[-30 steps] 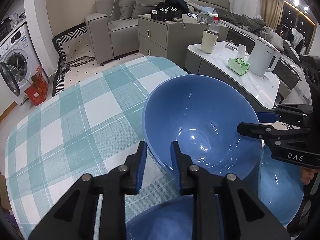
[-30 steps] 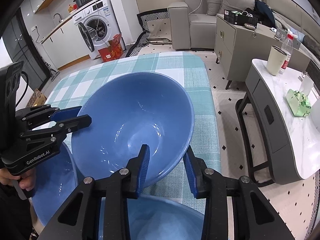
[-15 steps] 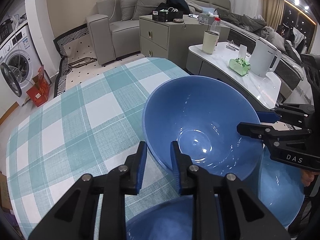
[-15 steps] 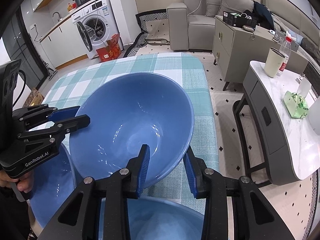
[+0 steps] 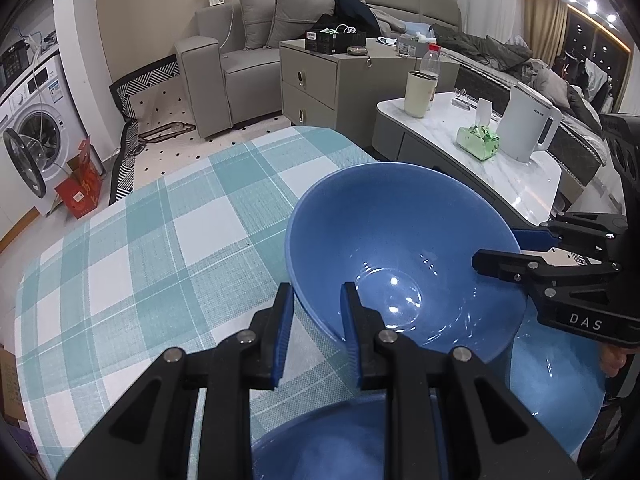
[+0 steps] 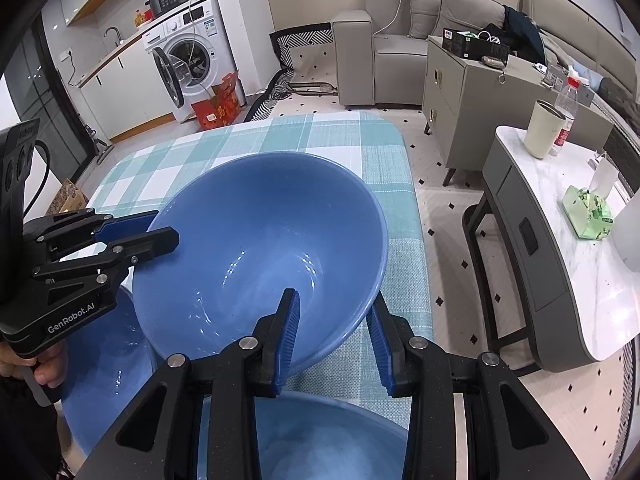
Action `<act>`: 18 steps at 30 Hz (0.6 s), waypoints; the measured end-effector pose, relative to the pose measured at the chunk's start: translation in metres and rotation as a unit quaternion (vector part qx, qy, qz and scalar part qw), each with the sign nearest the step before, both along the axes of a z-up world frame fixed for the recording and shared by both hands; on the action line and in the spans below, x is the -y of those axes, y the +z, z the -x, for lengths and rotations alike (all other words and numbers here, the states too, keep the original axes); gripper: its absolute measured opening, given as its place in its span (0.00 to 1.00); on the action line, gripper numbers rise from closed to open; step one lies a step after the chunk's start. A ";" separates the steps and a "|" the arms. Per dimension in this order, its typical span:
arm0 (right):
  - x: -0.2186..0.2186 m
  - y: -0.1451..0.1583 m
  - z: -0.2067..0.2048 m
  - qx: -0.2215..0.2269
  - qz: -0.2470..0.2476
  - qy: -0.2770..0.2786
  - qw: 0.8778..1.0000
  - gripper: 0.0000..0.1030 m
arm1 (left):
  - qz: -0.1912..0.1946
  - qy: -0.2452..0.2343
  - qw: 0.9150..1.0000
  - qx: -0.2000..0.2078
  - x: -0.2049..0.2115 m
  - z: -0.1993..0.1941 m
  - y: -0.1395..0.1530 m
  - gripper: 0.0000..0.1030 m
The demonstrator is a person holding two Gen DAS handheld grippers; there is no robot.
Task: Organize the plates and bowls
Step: 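Lift the blue bowl with both tools and carry it over another blue bowl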
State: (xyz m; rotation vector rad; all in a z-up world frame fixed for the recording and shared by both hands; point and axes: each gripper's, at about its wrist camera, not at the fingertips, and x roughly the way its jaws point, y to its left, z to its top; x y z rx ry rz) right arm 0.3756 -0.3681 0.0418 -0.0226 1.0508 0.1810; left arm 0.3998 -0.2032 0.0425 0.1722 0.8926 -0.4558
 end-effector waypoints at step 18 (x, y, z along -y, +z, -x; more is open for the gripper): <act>-0.004 0.032 0.017 0.038 0.015 0.003 0.999 0.34 | 0.010 0.001 1.000 0.030 -0.001 0.013 0.026 0.22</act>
